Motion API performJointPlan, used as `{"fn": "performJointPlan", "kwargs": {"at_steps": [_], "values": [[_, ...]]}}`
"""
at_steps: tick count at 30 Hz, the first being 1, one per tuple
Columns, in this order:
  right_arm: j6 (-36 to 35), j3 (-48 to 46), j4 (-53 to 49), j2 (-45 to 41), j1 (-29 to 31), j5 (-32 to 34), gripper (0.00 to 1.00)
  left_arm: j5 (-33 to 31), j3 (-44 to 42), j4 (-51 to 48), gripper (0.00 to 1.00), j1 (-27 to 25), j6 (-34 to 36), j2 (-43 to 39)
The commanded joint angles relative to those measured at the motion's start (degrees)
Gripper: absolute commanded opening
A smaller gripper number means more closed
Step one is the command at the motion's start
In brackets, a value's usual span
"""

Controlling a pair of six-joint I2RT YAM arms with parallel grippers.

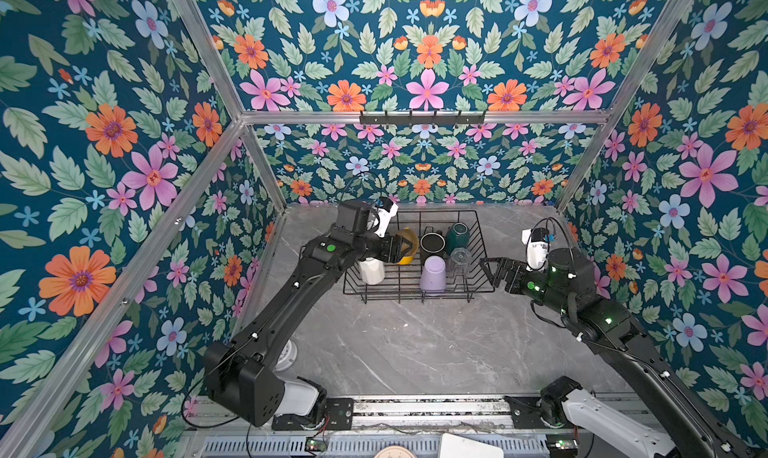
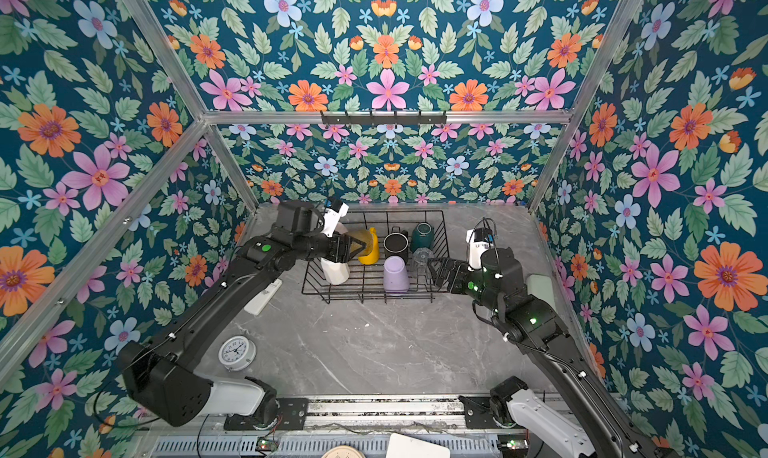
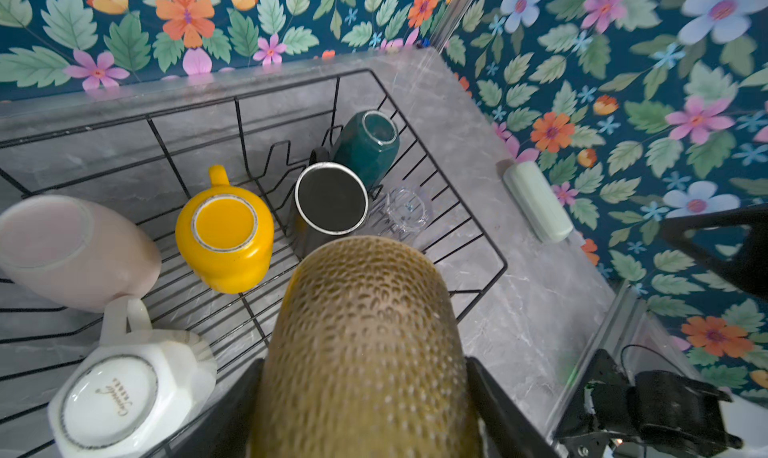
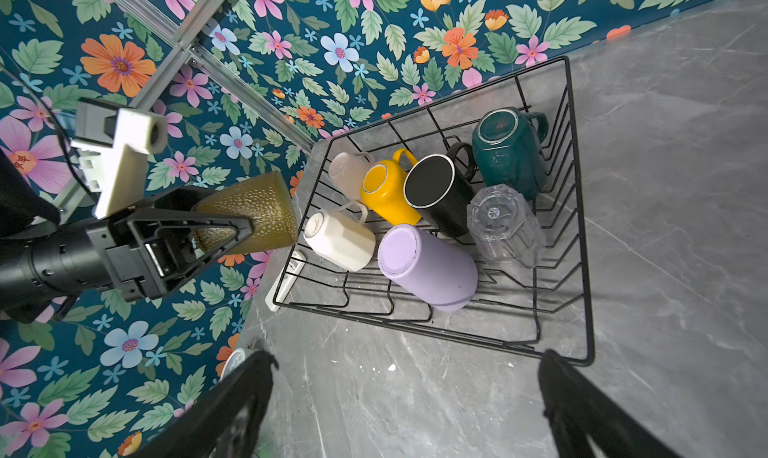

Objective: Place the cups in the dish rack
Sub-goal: 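Lower the olive glass upside down into the rack with the left gripper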

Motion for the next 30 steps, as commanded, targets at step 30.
{"fn": "performJointPlan", "kwargs": {"at_steps": [30], "values": [[-3.13,-2.15,1.01,-0.49,-0.9,-0.09,0.99,-24.15,13.77,-17.25,0.01,-7.7,3.04,26.61]]}}
